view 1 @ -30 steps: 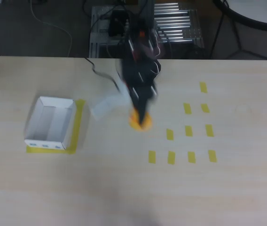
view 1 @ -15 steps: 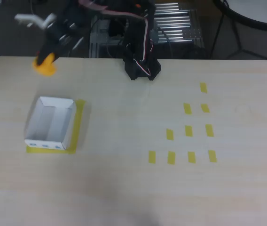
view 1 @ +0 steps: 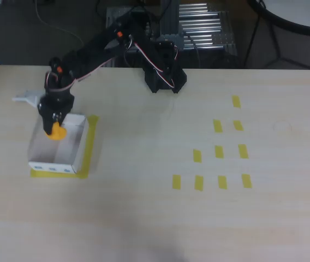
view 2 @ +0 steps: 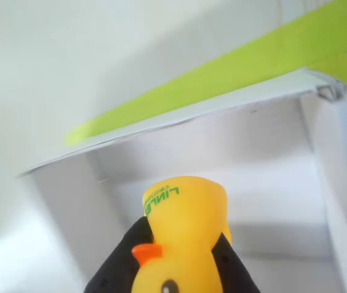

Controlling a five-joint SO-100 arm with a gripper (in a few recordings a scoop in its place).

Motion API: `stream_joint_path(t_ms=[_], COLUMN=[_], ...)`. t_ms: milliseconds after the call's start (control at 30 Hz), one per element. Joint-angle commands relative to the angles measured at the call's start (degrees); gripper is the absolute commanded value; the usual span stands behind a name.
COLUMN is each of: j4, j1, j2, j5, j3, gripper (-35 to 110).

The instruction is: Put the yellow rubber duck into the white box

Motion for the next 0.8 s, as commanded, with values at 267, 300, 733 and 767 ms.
stream_joint_path(t_ms=[267, 300, 733, 767], j4=[0.9, 1.5, 6.4, 7.6], j1=[-0.9, -1.1, -7.7, -9.1], j2=[-1.5, -0.4, 40.9, 45.0], j5=[-8.7, -9.1, 0.1, 2.9], j3=[-9.9, -9.8, 2.5, 1.5], gripper=[34, 39, 25, 17])
